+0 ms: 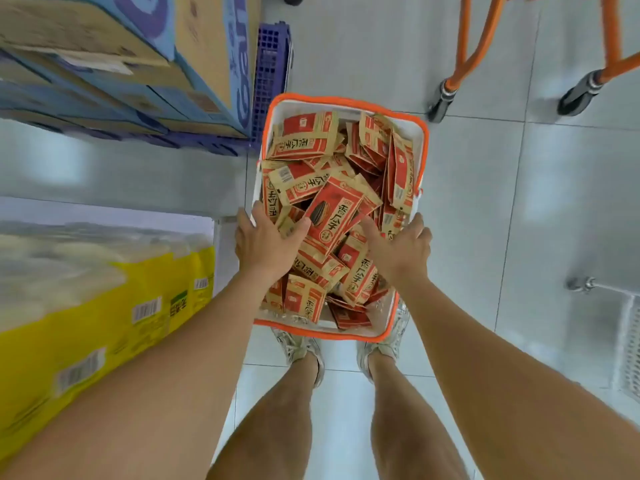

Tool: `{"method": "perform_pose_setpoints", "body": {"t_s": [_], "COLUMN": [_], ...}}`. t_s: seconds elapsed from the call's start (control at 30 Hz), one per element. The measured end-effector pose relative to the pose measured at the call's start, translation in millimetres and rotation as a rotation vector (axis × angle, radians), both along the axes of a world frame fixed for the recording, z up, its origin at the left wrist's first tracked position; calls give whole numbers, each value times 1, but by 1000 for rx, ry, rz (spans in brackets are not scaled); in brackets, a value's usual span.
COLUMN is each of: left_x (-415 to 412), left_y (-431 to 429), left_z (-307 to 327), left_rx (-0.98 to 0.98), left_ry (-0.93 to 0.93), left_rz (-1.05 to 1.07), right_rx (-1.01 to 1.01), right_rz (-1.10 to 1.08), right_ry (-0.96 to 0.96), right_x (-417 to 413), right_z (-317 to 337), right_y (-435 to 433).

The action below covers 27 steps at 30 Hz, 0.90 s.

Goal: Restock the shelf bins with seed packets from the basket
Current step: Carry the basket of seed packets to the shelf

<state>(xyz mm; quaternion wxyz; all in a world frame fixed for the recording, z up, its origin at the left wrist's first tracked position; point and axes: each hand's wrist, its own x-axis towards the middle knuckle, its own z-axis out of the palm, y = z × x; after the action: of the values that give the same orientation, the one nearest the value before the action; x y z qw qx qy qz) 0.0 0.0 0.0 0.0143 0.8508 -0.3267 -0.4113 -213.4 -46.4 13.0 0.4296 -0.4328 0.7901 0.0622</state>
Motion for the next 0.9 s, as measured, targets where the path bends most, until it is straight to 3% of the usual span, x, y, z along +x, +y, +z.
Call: {"method": "perform_pose_setpoints", "body": {"t_s": [0.17, 0.4, 0.67, 0.9], "left_x": [4, -5, 0, -14], "left_y": [-15, -19, -16, -11], "left_z": [-34, -51, -32, 9], "left_rx": [70, 25, -107, -134], "left_ry": [48, 28, 235, 190], "left_rz": [158, 280, 228, 252], "right_rx": [-3, -9, -74, -165], "right_rz": [-264, -445, -328, -333], "right_ry": [-60, -114, -180, -171], "right_x": [6, 0, -8, -12], "right_z": [-39, -59, -37, 5], "right_y": [-17, -19, -8, -3]}}
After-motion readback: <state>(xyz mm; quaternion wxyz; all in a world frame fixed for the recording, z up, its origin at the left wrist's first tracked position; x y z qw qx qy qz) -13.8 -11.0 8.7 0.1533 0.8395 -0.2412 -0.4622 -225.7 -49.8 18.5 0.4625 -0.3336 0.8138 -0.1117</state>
